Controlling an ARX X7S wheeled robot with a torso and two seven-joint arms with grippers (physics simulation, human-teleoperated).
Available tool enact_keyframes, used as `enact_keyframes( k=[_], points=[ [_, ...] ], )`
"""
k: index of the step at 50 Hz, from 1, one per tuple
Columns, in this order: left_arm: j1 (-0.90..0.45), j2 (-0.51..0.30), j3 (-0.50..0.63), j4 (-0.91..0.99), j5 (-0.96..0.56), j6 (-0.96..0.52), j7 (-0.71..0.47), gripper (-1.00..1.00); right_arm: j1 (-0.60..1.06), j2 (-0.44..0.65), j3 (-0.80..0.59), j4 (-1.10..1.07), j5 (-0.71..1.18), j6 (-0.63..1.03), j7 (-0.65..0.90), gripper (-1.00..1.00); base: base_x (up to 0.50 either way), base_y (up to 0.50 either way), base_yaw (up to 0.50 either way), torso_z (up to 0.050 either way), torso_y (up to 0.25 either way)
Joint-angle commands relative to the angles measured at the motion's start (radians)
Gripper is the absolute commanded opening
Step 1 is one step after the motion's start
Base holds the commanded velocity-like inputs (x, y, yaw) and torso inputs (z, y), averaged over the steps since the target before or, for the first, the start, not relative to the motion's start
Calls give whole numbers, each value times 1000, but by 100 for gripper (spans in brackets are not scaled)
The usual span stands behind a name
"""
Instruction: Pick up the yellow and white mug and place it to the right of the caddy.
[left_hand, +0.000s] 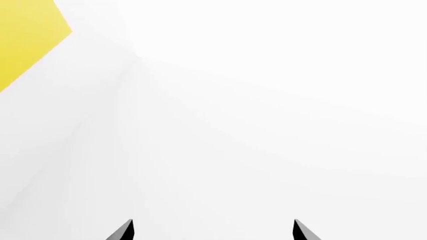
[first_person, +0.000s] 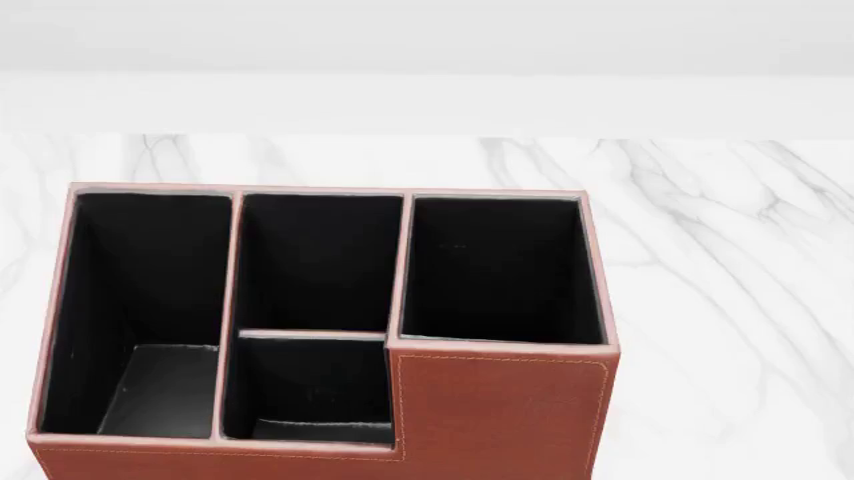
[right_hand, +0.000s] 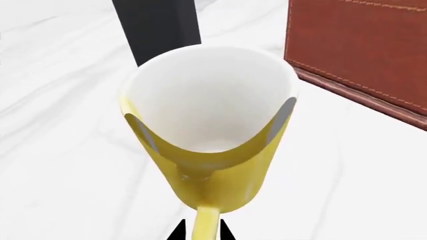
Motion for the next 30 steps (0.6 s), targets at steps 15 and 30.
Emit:
enact_keyframes(
  k=[15,30],
  points=[
    [-15,0,17,0,17,-11,11,100,87,53,-35,-271,-154,98,201,-100,0,0,0,0,0],
    [-24,0,26,0,24,-19,20,100,155,108,-34,-481,-212,161,322,-100,0,0,0,0,1]
  ],
)
